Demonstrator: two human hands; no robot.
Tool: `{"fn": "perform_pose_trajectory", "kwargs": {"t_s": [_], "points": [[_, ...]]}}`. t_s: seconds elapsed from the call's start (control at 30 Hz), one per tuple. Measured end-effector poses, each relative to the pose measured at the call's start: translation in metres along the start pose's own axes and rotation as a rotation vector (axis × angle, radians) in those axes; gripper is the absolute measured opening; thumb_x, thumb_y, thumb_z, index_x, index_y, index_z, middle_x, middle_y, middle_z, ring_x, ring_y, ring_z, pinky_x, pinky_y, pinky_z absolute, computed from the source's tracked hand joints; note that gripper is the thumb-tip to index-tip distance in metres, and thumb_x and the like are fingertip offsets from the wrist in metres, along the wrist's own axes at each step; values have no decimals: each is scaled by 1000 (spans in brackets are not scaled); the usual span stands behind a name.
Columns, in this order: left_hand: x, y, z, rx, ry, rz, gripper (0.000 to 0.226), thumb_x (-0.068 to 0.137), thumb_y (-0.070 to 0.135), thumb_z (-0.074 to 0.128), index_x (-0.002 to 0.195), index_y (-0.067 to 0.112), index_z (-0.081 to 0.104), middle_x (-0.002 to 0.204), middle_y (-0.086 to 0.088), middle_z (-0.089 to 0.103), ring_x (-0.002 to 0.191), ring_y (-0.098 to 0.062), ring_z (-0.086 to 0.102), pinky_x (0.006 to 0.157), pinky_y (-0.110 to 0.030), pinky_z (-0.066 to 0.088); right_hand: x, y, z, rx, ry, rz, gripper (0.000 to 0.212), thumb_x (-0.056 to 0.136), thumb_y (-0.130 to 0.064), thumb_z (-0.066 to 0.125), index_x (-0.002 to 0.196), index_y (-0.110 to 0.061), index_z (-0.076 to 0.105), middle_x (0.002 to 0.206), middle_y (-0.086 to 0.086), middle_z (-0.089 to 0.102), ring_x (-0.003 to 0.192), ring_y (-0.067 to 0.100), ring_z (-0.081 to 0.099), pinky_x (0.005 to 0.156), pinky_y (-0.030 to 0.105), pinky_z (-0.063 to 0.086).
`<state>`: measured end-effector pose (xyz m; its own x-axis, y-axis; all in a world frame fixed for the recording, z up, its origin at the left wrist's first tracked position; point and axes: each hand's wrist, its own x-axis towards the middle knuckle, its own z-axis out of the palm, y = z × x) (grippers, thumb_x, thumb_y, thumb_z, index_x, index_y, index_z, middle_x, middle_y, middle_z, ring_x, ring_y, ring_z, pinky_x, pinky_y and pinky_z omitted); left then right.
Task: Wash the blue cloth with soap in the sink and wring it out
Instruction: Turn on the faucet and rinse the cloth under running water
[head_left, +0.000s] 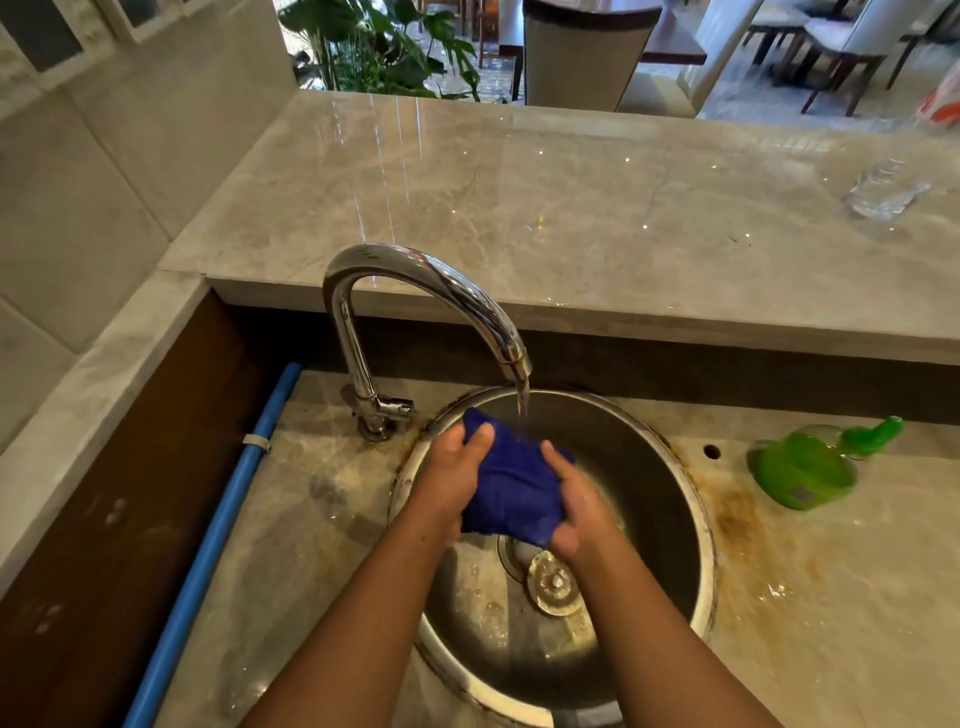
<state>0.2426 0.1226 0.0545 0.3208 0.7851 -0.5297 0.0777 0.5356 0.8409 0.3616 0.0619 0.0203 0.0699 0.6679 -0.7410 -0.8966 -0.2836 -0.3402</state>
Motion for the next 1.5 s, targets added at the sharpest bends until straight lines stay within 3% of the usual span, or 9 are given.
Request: {"fn": "perform_pose_trajectory", "kwargs": {"t_s": [0.27, 0.4, 0.53, 0.63, 0.77, 0.93, 1.23, 1.4, 1.5], "points": [[17, -20, 21, -154, 190, -263, 38, 100, 46, 45, 108, 16, 66, 91, -9, 75, 91, -29, 69, 90, -45, 55, -35, 9, 35, -592, 62, -584, 14, 99, -25, 57, 100, -14, 65, 93, 14, 73, 81, 21, 70, 75, 35, 57], [0, -25, 39, -415, -14, -354, 42, 99, 46, 47, 100, 10, 69, 84, -13, 75, 83, -27, 70, 76, -37, 55, -21, 13, 38, -1084, 286, -926, 13, 100, -28, 54, 88, -22, 53, 75, -1, 64, 65, 8, 61, 61, 26, 51], [-3, -28, 31, -364, -69, -174, 29, 97, 30, 61, 122, 17, 63, 113, -15, 73, 103, -32, 72, 90, -51, 57, 6, -7, 23, -1161, 387, -841, 14, 101, -30, 52, 98, -17, 51, 84, 1, 64, 77, 20, 65, 70, 41, 57], [-5, -20, 22, -314, -145, -77, 43, 91, 4, 64, 130, 18, 55, 119, -12, 69, 105, -30, 71, 90, -51, 57, 8, -12, 11, -1055, 435, -800, 12, 102, -26, 51, 101, -14, 53, 86, 0, 61, 81, 22, 65, 64, 29, 51], [19, -14, 13, -224, 114, -130, 44, 90, 23, 69, 131, 24, 53, 122, -10, 65, 105, -34, 67, 88, -59, 56, -19, -2, 18, -853, 361, -863, 13, 102, -24, 52, 95, -13, 55, 80, -1, 61, 65, 5, 60, 55, 15, 48], [4, -15, 28, -274, 56, -199, 34, 101, 43, 44, 88, 17, 62, 72, 0, 69, 63, -9, 67, 61, -22, 55, -26, 34, 44, -1168, 255, -936, 10, 96, -32, 60, 96, -23, 57, 83, -3, 65, 73, 12, 62, 62, 26, 51], [8, -22, 14, -406, -56, -92, 41, 91, 0, 61, 130, 12, 55, 118, -17, 70, 103, -31, 71, 79, -42, 59, -1, -3, 31, -984, 410, -797, 17, 102, -21, 51, 89, -12, 55, 74, -2, 58, 67, 14, 56, 52, 16, 40], [15, -8, 22, -188, 176, -209, 34, 98, 37, 57, 116, 9, 60, 98, -12, 69, 81, -24, 68, 61, -32, 52, -23, 34, 39, -1002, 212, -886, 7, 96, -26, 60, 92, -23, 55, 78, -4, 63, 67, 6, 59, 59, 21, 49], [-1, -13, 32, -178, 71, -317, 48, 98, 55, 46, 104, 12, 67, 86, -8, 73, 75, -20, 70, 65, -32, 56, -9, 26, 35, -1131, 304, -896, 7, 98, -29, 57, 92, -26, 55, 78, -2, 64, 71, 14, 62, 59, 28, 50]]}}
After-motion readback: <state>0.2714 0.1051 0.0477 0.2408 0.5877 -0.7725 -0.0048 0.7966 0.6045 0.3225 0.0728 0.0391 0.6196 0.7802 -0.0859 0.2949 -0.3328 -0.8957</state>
